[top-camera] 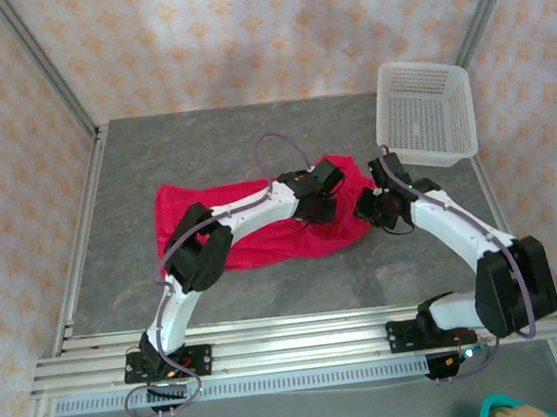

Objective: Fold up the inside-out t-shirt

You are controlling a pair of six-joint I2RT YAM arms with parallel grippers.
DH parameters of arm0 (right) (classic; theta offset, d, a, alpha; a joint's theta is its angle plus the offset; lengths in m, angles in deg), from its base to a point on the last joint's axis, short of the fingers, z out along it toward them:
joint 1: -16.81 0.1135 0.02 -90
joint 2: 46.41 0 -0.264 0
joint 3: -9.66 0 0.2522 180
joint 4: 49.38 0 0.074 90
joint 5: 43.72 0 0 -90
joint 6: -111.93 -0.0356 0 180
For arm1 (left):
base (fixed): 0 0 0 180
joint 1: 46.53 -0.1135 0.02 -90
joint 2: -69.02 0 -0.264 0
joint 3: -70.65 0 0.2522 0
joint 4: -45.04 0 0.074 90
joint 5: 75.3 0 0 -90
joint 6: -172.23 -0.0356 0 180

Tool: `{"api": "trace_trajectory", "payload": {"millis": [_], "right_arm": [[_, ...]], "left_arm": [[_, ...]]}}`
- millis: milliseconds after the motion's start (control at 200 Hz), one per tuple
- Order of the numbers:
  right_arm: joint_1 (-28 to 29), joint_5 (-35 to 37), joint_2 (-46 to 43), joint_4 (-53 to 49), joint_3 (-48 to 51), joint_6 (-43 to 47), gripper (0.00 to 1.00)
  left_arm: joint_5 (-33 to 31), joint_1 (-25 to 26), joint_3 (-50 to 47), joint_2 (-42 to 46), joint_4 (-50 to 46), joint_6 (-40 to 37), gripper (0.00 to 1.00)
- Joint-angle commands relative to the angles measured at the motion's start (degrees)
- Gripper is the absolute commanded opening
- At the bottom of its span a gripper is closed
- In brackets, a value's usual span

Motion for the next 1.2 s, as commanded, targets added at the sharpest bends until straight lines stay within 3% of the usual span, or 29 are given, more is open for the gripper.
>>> {"api": "trace_trajectory", "payload": {"millis": [0,285,525,641,776,991,1196], "right_arm": [[0.41,-0.51,4.84,5.61,1.52,-1.59,0.18],[-1.93,1.48,13.62,7.12,0.38,1.03,0.13],[-1.88,1.64,10.21,2.73,-1.99,2.24,0.15],[-1.09,2.6,5.98,-0.61,-3.74,2.5,0.18],[2.14,3.5,3.28,-1.87,-6.47,1.41,0.24],[6.71,4.79,12.48,-0.16,-13.82,1.26,0.26],[9.15,4.94,24.1,1.96,-20.09,1.72,0.45]], "left_arm": [[2.19,-1.4,1.83,5.86,-2.31,0.47,0.0],[18.55,-10.59,-5.89,14.86,9.84,10.34,0.0],[27.2,-15.51,-10.34,9.92,19.04,15.38,0.0],[26.94,-16.28,-13.04,11.75,20.76,15.53,0.12],[25.48,-17.98,-15.33,15.85,19.1,14.07,0.47],[23.54,-23.42,-23.38,25.8,15.03,10.71,0.49],[21.77,-27.11,-32.43,34.36,12.03,7.62,0.48]]}}
